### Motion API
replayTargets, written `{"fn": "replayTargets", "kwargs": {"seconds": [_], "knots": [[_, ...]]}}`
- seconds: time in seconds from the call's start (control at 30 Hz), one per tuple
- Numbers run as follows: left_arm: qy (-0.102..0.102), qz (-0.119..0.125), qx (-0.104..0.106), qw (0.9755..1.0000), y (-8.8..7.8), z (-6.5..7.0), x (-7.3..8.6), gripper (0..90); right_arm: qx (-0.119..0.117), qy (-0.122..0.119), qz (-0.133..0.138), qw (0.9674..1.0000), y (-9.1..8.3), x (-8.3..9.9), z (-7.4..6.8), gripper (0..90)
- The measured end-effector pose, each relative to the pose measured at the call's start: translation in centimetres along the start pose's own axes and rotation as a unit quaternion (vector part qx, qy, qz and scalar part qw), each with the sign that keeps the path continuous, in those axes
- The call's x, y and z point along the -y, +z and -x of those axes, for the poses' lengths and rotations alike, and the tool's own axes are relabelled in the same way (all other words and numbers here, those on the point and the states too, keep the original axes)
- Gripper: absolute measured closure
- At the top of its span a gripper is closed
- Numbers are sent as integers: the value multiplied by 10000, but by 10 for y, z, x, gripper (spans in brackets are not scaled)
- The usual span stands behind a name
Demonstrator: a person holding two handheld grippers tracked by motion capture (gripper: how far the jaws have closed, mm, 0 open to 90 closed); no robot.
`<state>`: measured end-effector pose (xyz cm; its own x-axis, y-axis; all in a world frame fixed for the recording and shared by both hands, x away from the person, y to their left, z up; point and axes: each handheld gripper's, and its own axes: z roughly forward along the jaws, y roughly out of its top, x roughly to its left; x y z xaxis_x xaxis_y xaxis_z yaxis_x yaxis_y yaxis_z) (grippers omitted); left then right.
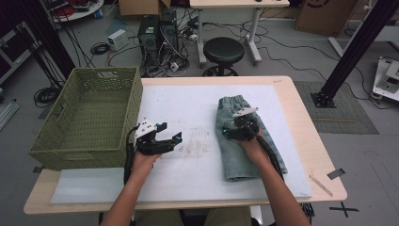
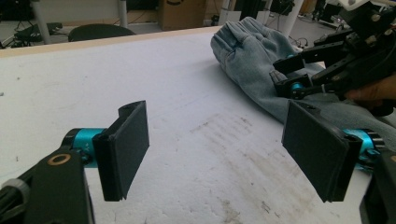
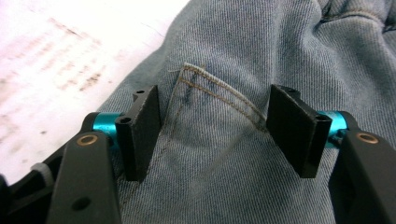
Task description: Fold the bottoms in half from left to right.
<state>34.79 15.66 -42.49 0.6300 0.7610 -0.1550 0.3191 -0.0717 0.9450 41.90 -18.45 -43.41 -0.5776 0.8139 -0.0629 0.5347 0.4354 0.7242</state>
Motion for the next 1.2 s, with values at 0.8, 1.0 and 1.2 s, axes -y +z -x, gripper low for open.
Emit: {"fn": "replayTargets", "kwargs": {"seconds": [0.8, 1.0, 1.2], "knots": [[-84, 37, -39, 10000, -15, 8, 7, 231, -372, 365, 546, 9971, -45, 29, -9, 392], [-82, 32, -15, 10000, -15, 12, 8, 231, -254, 284, 245, 9990, -47, 42, -6, 398], [-71, 28, 3, 10000, -14, 13, 8, 231, -149, 52, -68, 9999, -41, 43, -13, 387]]}}
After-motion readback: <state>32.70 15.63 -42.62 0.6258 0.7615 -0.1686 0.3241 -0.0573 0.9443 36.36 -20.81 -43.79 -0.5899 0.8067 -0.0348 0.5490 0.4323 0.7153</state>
